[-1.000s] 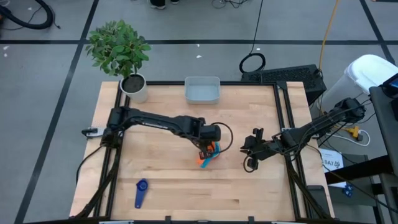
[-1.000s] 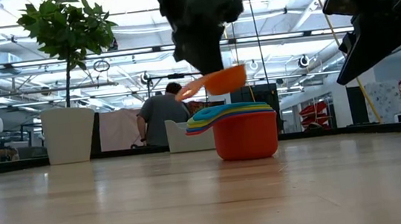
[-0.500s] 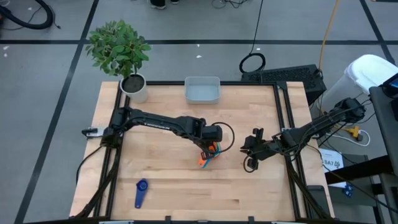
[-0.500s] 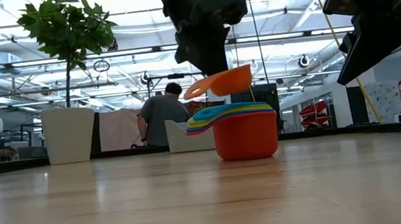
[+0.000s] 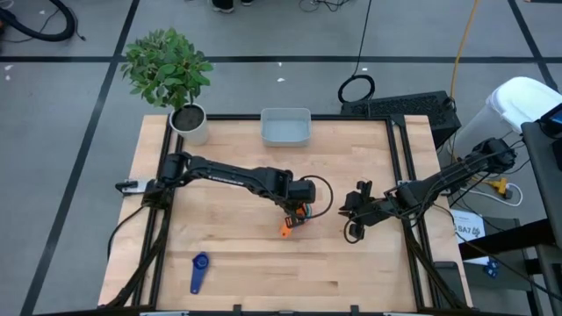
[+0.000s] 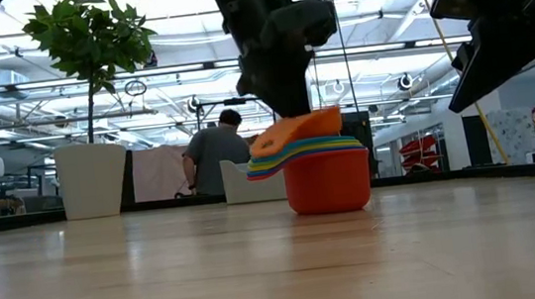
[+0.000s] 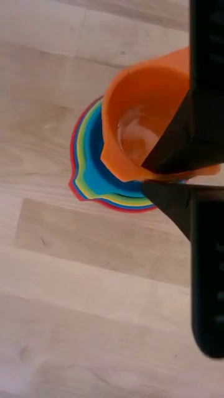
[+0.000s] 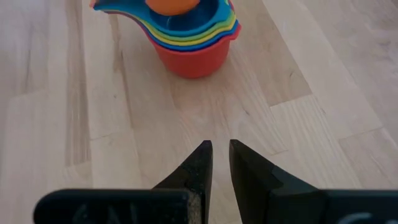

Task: Nest measuring cups in basket
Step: Stack the orange measuring cup on top of the light blue measuring cup, then stack the dark blue measuring cup on top of the orange measuring cup

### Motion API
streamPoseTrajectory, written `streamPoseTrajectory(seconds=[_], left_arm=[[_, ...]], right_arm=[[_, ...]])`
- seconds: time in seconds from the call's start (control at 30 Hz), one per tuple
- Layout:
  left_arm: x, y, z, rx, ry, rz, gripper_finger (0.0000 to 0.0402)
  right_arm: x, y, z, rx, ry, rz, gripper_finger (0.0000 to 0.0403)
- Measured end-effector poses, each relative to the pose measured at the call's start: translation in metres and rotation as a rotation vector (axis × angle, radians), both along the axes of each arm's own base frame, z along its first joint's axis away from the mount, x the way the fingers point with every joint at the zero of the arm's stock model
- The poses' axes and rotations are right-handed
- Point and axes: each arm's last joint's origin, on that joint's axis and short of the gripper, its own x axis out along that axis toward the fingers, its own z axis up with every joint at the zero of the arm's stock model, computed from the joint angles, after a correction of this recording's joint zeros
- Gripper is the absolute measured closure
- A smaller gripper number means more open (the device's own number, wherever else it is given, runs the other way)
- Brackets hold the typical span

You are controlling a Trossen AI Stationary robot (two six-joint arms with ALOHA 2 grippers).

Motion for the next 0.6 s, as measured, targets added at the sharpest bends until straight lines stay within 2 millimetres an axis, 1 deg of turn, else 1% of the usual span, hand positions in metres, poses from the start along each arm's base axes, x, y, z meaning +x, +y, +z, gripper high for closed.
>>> streamPoseTrajectory(seconds=[0.1, 0.17, 0.4, 0.47, 0.57, 0.6], left_arm=[[0.0, 0.0, 0.001, 0.0, -0.004, -0.001, 0.034], [0.0, 0.0, 0.0, 0.001, -0.002, -0.002, 0.0331], [-0.001, 0.0, 0.002, 0.005, -0.001, -0.01, 0.0326], [-0.005, 0.001, 0.004, 0.015, 0.024, -0.016, 0.0325], [-0.02, 0.001, 0.016, 0.057, 0.093, -0.001, 0.0324], [-0.025, 0.001, 0.024, 0.075, 0.1, 0.013, 0.0324]], right_arm=[[0.0, 0.0, 0.0, 0.002, 0.0, -0.002, 0.0353], [0.0, 0.0, 0.0, 0.002, 0.0, -0.002, 0.0353], [0.0, 0.0, 0.0, 0.005, 0.0, -0.005, 0.0353], [0.0, 0.0, 0.0, 0.006, 0.001, -0.005, 0.0353], [-0.001, 0.002, 0.0, 0.002, 0.004, 0.005, 0.0353], [-0.002, 0.002, -0.001, -0.005, 0.006, 0.005, 0.0353]])
